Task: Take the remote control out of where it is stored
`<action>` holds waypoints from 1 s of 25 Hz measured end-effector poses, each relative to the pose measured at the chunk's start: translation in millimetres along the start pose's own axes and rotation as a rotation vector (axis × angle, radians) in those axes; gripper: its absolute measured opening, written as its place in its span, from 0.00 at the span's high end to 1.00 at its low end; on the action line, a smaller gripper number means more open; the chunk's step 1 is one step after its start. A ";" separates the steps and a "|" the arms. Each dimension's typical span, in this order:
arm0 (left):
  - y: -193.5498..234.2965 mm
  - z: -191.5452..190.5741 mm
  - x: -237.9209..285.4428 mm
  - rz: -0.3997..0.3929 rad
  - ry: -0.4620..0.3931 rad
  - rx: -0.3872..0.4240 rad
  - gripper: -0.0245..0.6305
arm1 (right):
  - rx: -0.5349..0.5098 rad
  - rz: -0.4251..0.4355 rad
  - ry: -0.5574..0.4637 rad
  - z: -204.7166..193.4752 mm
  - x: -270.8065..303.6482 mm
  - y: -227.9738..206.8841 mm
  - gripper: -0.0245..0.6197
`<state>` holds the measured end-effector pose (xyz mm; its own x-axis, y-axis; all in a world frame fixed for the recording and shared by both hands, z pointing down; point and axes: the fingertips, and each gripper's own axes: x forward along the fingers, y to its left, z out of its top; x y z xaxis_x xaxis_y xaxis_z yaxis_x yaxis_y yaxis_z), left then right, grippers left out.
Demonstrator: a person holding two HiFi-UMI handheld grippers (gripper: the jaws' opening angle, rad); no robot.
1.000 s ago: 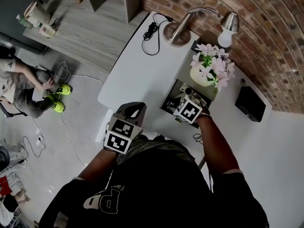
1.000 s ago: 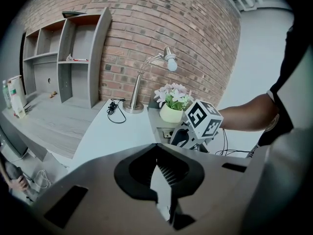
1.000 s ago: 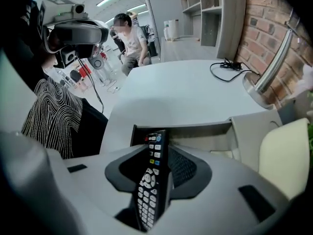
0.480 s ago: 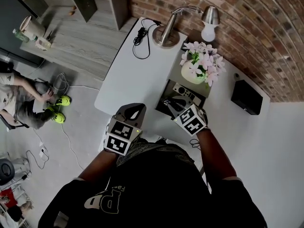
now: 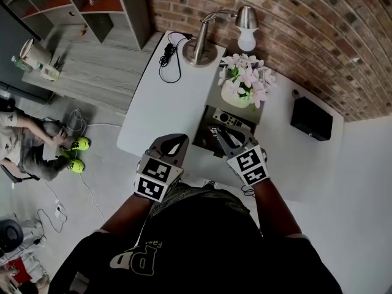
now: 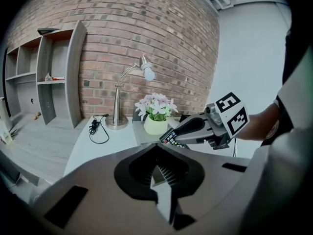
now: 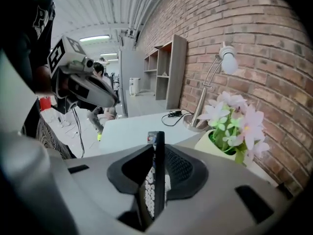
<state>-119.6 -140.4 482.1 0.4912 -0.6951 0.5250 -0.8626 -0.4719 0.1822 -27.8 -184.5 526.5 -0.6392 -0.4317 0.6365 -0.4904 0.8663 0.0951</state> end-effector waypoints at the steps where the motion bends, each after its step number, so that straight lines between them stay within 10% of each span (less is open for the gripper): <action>1: -1.8 3.2 0.6 -0.004 -0.007 0.006 0.95 | 0.013 -0.016 -0.017 2.3 -5.0 -3.0 0.84; 25: -65.4 44.1 28.8 -0.159 -0.051 0.165 0.95 | 0.249 -0.257 -0.219 11.4 -117.5 -51.3 0.84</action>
<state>-43.7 -153.5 448.7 0.6288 -0.6292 0.4568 -0.7443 -0.6571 0.1193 65.7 -181.1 438.1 -0.5752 -0.6921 0.4361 -0.7613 0.6479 0.0241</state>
